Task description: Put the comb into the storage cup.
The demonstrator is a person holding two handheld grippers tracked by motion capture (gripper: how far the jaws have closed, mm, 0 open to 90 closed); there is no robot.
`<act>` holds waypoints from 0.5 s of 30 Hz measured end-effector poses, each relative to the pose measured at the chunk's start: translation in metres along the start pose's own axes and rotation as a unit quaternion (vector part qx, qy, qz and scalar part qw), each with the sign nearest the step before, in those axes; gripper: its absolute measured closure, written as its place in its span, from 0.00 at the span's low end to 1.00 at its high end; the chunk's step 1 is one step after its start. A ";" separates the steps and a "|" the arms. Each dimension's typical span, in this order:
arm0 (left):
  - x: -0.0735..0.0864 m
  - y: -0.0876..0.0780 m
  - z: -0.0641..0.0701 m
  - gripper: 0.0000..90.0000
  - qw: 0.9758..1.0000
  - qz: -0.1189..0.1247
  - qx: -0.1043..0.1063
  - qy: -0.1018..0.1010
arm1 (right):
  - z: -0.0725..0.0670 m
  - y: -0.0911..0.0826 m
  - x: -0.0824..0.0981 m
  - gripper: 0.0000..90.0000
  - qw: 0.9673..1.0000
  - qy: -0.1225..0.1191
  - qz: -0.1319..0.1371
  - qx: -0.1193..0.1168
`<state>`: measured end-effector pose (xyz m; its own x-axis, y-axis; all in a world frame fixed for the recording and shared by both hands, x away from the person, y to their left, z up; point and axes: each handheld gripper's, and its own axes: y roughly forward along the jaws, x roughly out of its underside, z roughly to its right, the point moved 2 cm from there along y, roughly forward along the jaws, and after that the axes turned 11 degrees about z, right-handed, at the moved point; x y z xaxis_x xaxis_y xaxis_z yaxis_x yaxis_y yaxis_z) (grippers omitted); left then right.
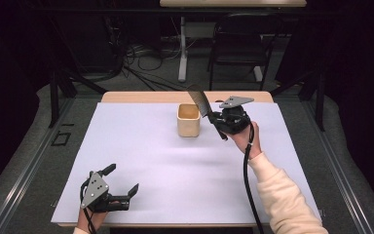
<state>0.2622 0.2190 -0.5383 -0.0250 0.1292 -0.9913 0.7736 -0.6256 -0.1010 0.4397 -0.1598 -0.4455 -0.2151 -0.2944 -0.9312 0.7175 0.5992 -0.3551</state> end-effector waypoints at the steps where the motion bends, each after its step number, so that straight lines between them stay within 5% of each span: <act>1: 0.000 0.000 0.000 0.01 1.000 0.001 0.000 0.000 | 0.000 0.001 -0.001 0.80 1.000 0.000 0.000 0.000; 15: 0.000 0.000 0.000 0.01 1.000 0.001 -0.001 0.000 | 0.001 0.013 -0.009 0.80 1.000 -0.003 -0.001 -0.004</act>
<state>0.2624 0.2193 -0.5382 -0.0230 0.1281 -0.9915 0.7754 -0.6237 -0.0986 0.4515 -0.1501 -0.4416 -0.2122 -0.3004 -0.9299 0.7119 0.6044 -0.3577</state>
